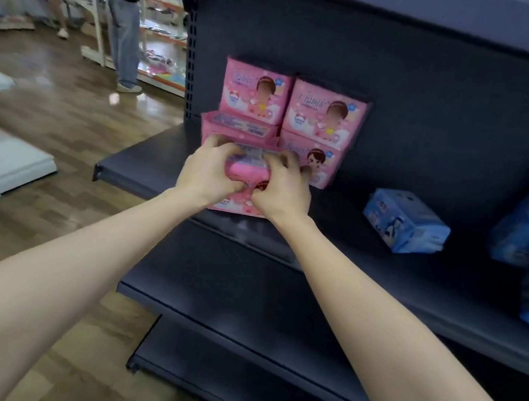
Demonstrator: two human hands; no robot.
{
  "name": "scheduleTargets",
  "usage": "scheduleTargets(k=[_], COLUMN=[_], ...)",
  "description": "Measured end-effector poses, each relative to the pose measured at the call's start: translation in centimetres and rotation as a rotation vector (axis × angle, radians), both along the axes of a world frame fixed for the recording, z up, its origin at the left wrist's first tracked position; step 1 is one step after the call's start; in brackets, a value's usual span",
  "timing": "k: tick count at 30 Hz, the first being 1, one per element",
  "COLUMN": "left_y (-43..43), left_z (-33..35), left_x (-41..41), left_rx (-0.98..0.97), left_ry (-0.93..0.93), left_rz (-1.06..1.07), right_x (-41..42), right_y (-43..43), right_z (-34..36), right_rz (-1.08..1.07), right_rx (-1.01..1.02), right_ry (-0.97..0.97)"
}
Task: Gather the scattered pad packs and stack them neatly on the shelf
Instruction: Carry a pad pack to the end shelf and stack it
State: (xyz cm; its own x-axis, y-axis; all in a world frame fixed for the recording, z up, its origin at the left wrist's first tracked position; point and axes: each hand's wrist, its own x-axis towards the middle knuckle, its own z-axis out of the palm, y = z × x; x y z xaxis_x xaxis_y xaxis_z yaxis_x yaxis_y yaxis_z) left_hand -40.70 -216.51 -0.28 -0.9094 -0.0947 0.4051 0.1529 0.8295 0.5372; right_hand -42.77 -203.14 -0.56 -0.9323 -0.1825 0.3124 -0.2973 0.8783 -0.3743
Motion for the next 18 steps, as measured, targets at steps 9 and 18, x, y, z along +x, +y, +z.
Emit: scheduleTargets(k=[9,18], left_y=[3.9,6.2], left_z=[-0.5,-1.0], left_x=[-2.7,-4.9], left_rx=[-0.003,-0.033], left_ry=[-0.023,-0.025], left_rz=[-0.208,-0.308], right_x=[0.1,-0.6], right_y=[3.9,6.1], right_z=[-0.5,-1.0], right_rz=[-0.209,-0.283], right_rx=[-0.006,0.046], right_ry=[-0.012,-0.022])
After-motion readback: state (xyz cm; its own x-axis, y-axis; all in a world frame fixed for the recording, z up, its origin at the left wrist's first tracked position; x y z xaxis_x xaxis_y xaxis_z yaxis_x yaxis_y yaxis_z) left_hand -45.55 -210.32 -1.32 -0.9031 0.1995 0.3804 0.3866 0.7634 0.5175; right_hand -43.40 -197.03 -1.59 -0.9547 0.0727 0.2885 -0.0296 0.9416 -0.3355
